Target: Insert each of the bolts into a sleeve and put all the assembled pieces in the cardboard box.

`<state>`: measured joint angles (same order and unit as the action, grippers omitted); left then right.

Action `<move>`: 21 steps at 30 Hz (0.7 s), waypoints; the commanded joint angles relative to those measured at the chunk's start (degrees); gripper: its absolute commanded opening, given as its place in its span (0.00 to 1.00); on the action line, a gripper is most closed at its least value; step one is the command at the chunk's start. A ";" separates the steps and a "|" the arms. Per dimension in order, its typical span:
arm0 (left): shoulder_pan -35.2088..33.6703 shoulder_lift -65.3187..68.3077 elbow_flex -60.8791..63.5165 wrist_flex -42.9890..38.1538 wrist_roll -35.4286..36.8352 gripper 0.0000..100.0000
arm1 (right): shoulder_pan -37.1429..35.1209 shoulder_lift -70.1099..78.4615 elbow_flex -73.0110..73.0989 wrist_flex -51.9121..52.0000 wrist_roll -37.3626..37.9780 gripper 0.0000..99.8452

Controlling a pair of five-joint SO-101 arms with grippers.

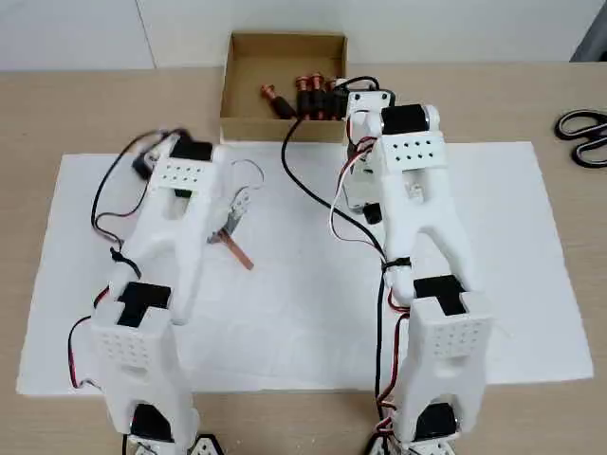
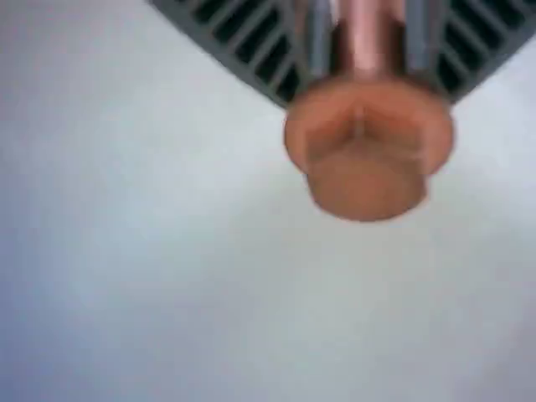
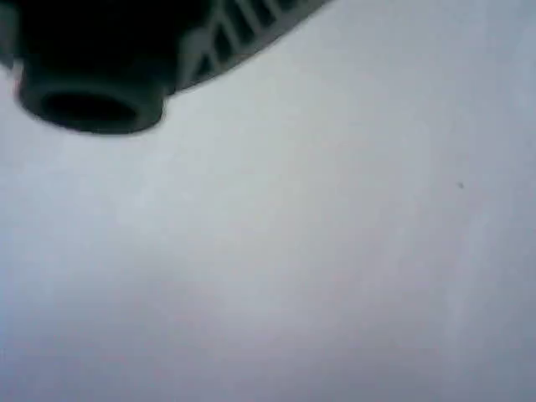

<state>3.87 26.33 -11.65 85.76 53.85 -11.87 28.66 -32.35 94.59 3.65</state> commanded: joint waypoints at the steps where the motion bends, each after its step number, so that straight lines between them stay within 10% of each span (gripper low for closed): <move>1: 0.09 -1.23 -12.00 7.03 -11.96 0.01 | 0.48 -4.53 -2.55 0.57 0.18 0.00; 10: -2.02 -3.69 -35.12 14.77 -21.71 0.01 | -0.75 -15.69 -3.78 0.66 0.44 0.00; 21: 8.88 -29.19 -28.88 14.68 -26.73 0.01 | -0.75 -48.57 2.90 0.66 0.44 0.00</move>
<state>9.23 6.99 -41.89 99.38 29.85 -12.48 -10.20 -31.12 94.68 3.65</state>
